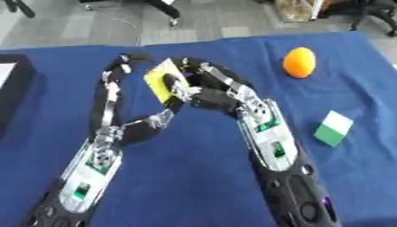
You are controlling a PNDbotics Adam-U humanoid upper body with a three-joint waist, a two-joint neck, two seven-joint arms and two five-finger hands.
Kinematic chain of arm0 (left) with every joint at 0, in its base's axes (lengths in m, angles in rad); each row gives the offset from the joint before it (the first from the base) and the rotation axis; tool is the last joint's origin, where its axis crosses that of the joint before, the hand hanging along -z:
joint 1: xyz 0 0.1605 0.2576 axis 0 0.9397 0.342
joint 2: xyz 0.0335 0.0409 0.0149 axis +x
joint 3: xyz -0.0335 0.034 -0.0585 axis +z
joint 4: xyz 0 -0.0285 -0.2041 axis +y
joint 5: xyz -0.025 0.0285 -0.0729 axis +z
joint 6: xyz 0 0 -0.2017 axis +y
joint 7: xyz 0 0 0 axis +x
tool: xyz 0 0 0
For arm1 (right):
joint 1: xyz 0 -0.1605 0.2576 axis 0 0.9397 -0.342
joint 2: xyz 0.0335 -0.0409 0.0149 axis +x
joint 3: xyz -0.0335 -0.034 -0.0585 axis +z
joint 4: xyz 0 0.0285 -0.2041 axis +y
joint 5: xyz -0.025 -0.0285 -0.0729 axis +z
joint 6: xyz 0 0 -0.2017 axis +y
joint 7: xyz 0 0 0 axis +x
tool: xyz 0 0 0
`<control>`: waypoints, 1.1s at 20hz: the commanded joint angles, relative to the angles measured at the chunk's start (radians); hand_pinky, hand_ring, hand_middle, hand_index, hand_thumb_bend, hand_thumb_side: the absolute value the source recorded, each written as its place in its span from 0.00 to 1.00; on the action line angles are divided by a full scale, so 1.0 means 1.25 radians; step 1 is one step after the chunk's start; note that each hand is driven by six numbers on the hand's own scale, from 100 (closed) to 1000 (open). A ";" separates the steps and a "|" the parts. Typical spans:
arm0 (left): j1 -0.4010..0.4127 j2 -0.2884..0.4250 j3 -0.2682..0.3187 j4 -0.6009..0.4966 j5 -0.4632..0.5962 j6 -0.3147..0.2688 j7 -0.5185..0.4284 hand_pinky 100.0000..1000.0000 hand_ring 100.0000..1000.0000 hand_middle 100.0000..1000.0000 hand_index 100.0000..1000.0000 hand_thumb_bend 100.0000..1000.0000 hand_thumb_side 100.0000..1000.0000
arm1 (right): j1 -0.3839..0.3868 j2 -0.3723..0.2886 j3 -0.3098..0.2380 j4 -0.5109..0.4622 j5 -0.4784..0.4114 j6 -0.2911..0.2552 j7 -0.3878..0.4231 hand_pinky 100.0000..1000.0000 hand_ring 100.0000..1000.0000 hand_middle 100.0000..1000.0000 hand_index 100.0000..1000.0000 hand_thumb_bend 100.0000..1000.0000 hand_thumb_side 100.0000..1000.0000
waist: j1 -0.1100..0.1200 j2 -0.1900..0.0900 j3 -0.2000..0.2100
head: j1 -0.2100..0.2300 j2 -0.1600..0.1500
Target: Pick up the objects with one hand, pass them to the other hand, and then place them into the box on the other side of the table.
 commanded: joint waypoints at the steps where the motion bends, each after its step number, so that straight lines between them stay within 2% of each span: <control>1: -0.013 -0.004 0.003 -0.004 -0.008 0.004 0.017 0.83 0.76 0.68 0.76 0.35 0.15 | -0.013 0.000 0.001 -0.020 -0.008 -0.002 0.004 0.55 0.33 0.49 0.57 0.00 0.39 | -0.009 0.004 -0.001 | 0.001 -0.002; 8: -0.011 -0.004 0.001 -0.001 -0.013 0.004 0.015 0.83 0.76 0.68 0.76 0.35 0.14 | -0.013 0.000 0.001 -0.022 -0.010 -0.001 0.005 0.55 0.33 0.49 0.57 0.00 0.39 | -0.009 0.004 -0.001 | 0.002 -0.002; 12: -0.006 -0.004 -0.001 0.019 -0.022 0.011 -0.004 0.83 0.75 0.68 0.78 0.31 0.14 | -0.014 0.000 0.000 -0.027 -0.016 0.000 0.005 0.54 0.33 0.49 0.57 0.00 0.40 | -0.009 0.003 -0.002 | 0.001 -0.002; 22: -0.004 -0.009 -0.002 0.047 -0.016 0.018 -0.015 0.81 0.68 0.61 0.75 0.20 0.13 | -0.017 -0.002 0.003 -0.034 -0.024 0.001 0.009 0.54 0.33 0.48 0.57 0.00 0.39 | -0.011 0.003 0.000 | 0.002 -0.002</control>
